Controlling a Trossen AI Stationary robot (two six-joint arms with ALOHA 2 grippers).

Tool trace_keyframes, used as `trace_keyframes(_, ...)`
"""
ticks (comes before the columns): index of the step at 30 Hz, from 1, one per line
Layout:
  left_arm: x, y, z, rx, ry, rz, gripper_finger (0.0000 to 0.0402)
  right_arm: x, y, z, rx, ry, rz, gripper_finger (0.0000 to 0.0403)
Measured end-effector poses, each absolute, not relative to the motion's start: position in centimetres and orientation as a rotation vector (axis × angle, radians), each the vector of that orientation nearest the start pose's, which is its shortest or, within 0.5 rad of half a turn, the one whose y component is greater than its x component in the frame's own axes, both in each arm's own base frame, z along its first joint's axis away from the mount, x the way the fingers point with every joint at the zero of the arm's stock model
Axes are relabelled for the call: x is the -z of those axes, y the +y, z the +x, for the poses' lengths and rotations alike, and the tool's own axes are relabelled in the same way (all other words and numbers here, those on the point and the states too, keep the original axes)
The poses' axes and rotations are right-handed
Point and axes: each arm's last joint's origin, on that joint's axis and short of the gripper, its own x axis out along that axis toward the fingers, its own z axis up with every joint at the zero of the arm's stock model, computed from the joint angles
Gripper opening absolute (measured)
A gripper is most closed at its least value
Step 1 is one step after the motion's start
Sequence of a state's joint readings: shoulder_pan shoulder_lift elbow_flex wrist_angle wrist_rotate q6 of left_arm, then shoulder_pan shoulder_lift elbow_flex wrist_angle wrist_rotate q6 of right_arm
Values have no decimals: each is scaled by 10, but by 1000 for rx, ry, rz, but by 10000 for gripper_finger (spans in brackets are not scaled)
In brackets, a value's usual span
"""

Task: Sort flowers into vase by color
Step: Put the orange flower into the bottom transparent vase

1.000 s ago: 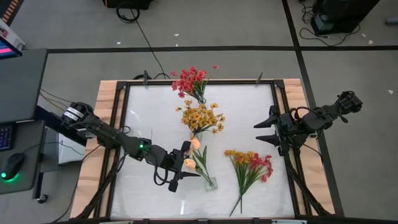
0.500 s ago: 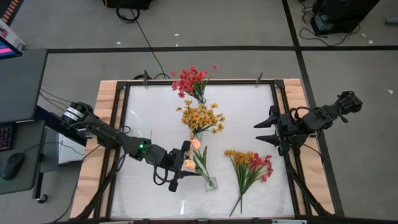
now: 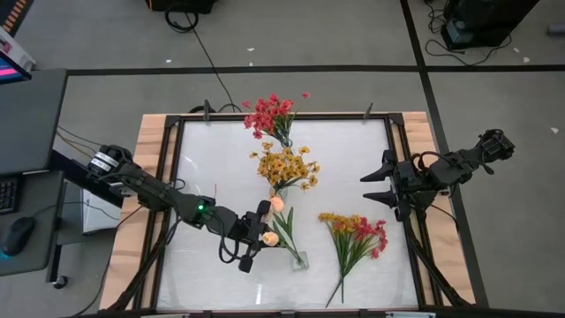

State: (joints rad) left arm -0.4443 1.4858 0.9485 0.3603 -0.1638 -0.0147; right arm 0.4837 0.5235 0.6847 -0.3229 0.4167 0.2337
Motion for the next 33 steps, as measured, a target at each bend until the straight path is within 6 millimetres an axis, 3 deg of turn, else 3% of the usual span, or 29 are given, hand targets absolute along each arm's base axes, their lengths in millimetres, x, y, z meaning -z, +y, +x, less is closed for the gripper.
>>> trace_keyframes(18, -275, -136, 304, 269, 181, 40, 24, -319, 44, 109, -50, 152, 163, 225)
trace_keyframes(29, -276, -136, 305, 266, 173, 0, 131, -319, 44, 109, -50, 152, 163, 225)
trace_keyframes(33, -279, -137, 306, 265, 178, -10, 151, -319, 44, 109, -50, 152, 163, 225)
